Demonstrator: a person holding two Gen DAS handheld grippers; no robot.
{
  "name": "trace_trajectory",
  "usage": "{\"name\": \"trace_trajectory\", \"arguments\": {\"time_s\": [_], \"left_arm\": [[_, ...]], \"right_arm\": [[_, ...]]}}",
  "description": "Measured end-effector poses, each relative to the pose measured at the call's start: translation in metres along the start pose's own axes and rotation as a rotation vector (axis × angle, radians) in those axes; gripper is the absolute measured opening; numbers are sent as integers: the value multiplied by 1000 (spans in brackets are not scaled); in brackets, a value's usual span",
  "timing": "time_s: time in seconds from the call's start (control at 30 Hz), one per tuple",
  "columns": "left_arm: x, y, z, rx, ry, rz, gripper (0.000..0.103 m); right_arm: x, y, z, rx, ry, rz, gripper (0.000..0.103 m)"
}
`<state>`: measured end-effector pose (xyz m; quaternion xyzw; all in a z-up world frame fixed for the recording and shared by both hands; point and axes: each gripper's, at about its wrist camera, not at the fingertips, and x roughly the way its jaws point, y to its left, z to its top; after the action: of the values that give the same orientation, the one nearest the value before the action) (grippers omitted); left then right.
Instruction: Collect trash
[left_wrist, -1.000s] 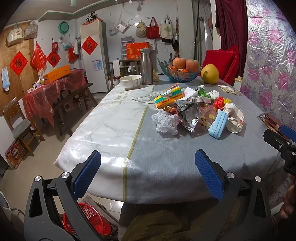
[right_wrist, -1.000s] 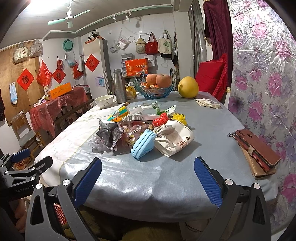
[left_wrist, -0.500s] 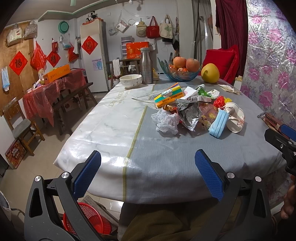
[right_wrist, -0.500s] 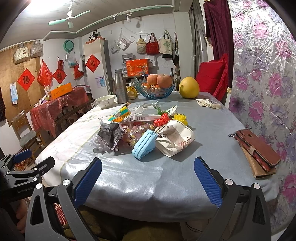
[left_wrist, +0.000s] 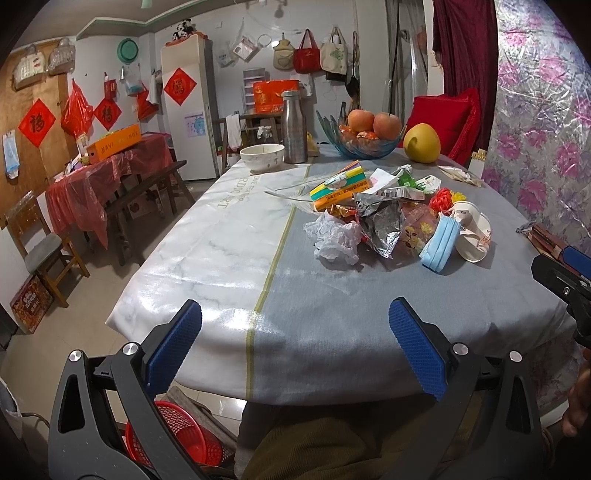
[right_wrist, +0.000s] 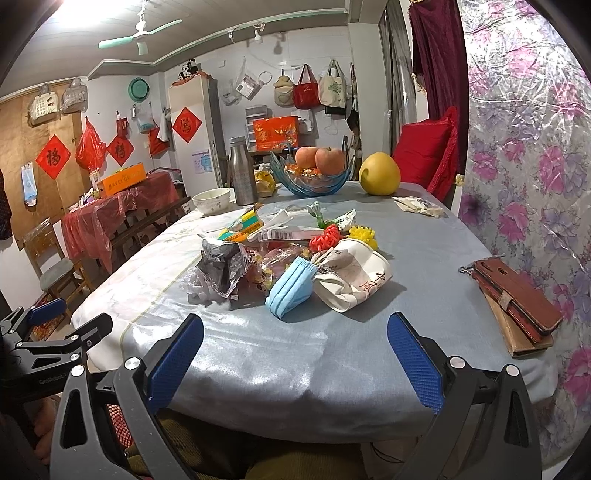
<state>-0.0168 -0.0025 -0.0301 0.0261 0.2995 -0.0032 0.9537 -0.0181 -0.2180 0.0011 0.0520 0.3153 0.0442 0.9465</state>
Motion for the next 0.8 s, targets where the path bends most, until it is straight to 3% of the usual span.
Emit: {"name": "trace_trajectory", "arguments": {"time_s": [0.8], "left_arm": [[7, 1, 2, -3, 28, 1, 97]], "right_arm": [[2, -1, -2, 7, 9, 1, 98]]}}
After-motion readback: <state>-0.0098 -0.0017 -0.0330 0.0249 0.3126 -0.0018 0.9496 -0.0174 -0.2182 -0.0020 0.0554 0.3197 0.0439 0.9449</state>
